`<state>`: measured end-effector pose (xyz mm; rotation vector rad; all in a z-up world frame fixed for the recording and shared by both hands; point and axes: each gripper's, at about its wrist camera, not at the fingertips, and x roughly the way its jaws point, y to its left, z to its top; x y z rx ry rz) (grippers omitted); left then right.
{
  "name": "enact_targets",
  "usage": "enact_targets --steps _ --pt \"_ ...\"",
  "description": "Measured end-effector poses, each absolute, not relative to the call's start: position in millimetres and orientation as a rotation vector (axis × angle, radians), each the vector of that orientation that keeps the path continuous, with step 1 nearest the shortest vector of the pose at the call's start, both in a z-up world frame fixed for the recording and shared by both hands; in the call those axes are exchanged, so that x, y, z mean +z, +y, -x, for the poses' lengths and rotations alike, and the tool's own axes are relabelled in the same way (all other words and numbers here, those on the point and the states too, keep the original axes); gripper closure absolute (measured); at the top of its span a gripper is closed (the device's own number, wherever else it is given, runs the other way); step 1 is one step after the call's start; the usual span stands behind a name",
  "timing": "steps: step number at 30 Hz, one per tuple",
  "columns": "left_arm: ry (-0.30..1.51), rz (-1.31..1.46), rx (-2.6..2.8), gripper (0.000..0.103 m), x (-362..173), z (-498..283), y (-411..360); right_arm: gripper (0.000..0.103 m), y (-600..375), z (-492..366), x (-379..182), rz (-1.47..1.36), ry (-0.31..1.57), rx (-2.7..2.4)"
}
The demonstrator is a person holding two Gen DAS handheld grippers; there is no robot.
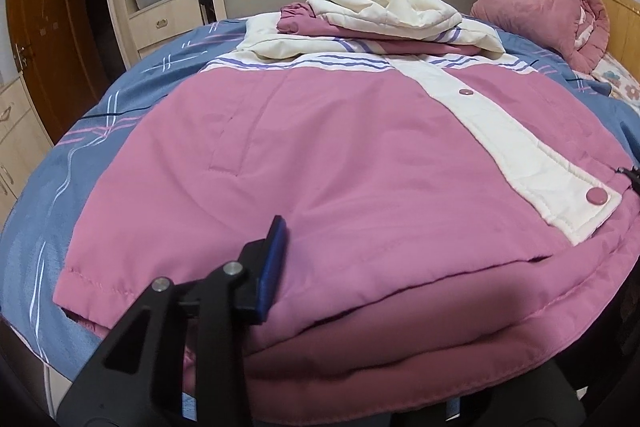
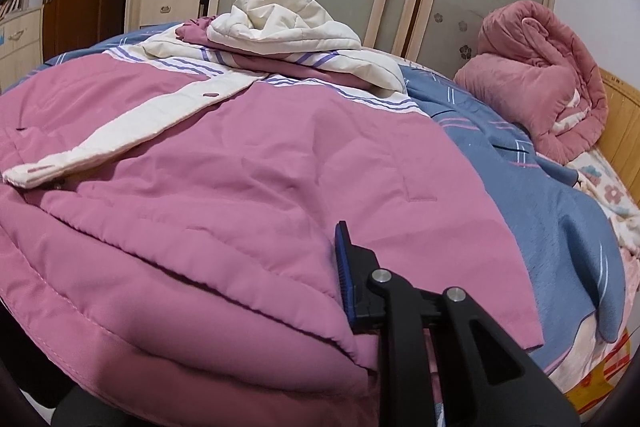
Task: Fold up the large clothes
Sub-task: 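Fold the held hem up toward the hood with both tools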
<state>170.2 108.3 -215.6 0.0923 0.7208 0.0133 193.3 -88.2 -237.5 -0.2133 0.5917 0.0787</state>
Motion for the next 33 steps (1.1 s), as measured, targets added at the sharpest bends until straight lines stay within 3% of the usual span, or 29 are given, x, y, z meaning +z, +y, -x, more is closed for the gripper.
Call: enact_targets --steps 3,7,10,33 --pt "0.712 -0.113 0.02 0.068 -216 -169 107 0.085 -92 -192 -237 0.183 0.595 0.094" --pt "0.695 -0.136 0.02 0.083 -213 -166 105 0.088 -94 -191 -232 0.16 0.586 0.108" --pt "0.67 -0.139 0.013 0.088 -209 -163 107 0.092 -96 -187 -226 0.143 0.564 0.123" --pt "0.461 -0.209 0.005 0.094 -174 -156 103 0.095 -99 -187 -177 0.121 0.411 0.143"
